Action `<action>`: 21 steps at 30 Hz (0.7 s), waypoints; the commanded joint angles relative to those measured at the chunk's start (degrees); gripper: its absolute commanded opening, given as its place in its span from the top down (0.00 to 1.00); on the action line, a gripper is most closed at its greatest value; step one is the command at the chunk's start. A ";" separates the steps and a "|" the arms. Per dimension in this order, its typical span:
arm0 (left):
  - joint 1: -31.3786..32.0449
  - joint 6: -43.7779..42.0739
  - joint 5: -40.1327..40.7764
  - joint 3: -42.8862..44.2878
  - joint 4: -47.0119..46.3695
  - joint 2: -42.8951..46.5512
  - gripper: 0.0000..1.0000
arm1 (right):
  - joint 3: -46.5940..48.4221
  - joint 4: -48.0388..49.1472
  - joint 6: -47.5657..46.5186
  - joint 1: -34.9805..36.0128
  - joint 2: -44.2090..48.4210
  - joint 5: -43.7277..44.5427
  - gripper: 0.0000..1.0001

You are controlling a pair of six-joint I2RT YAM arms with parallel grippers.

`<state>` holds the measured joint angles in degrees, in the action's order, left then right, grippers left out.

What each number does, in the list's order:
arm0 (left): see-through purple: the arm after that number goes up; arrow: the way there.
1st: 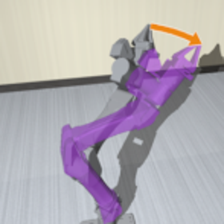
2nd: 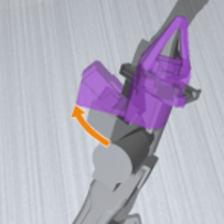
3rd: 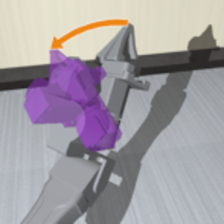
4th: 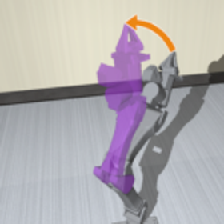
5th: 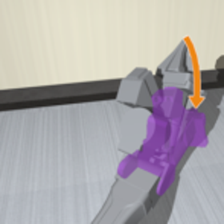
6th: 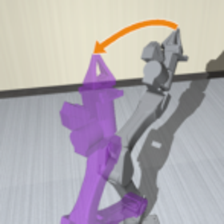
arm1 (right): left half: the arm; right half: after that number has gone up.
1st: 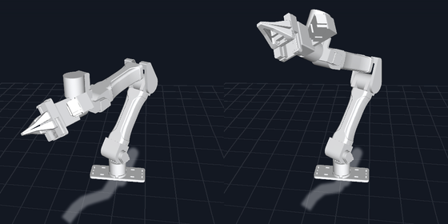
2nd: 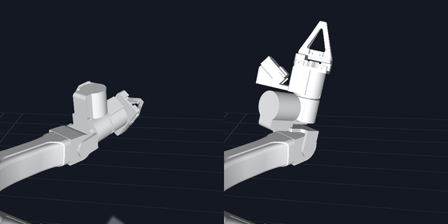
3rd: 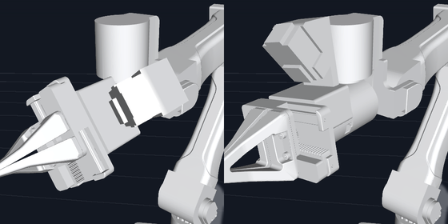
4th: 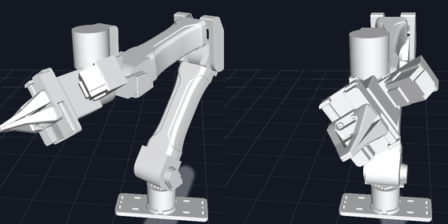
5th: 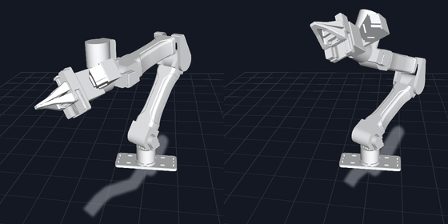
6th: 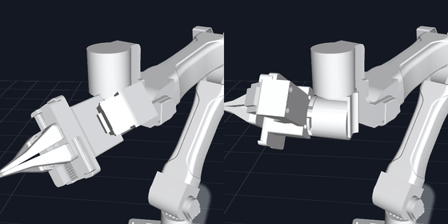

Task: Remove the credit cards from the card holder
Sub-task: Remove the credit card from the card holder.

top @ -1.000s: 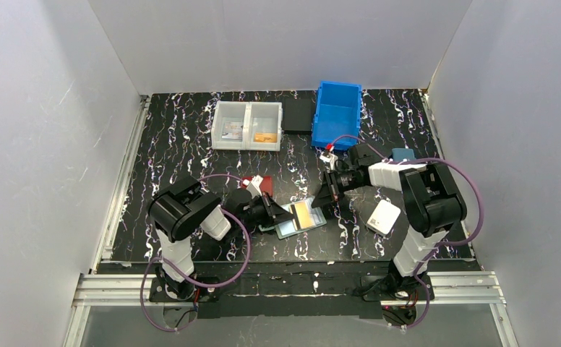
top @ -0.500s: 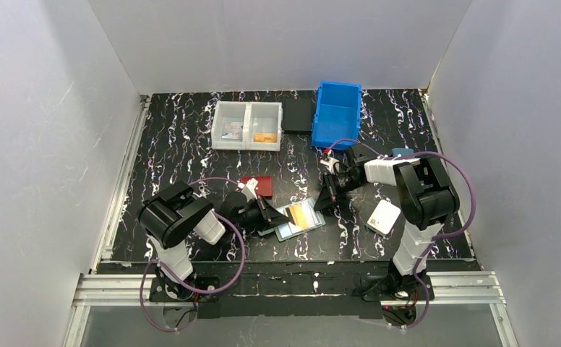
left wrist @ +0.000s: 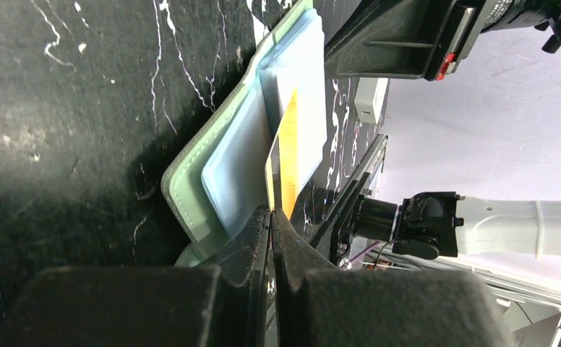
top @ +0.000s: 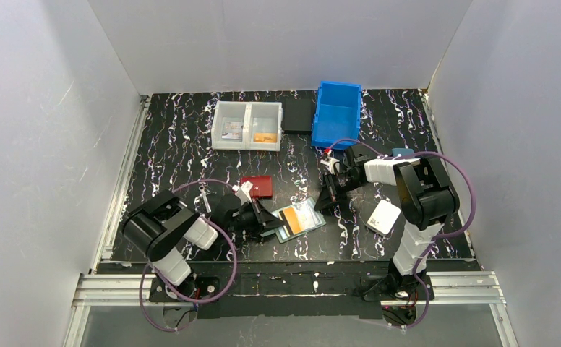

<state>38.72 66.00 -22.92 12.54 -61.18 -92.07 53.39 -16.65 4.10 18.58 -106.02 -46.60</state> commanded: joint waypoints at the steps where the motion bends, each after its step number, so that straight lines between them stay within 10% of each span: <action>1: -0.16 -4.09 0.48 -1.45 7.73 7.88 1.00 | 0.51 -0.53 -5.39 -0.26 1.50 6.20 0.89; 15: -0.14 -16.79 -3.88 3.79 24.08 25.47 1.00 | -0.09 -6.55 -23.27 0.25 15.16 -20.28 0.20; 21: 0.10 -17.20 -7.09 9.62 24.09 22.77 1.00 | -0.52 -7.58 -25.10 3.70 15.18 -23.45 0.08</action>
<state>38.72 51.64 -25.98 16.37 -38.15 -67.87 53.46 -22.22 -16.83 19.62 -91.35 -62.92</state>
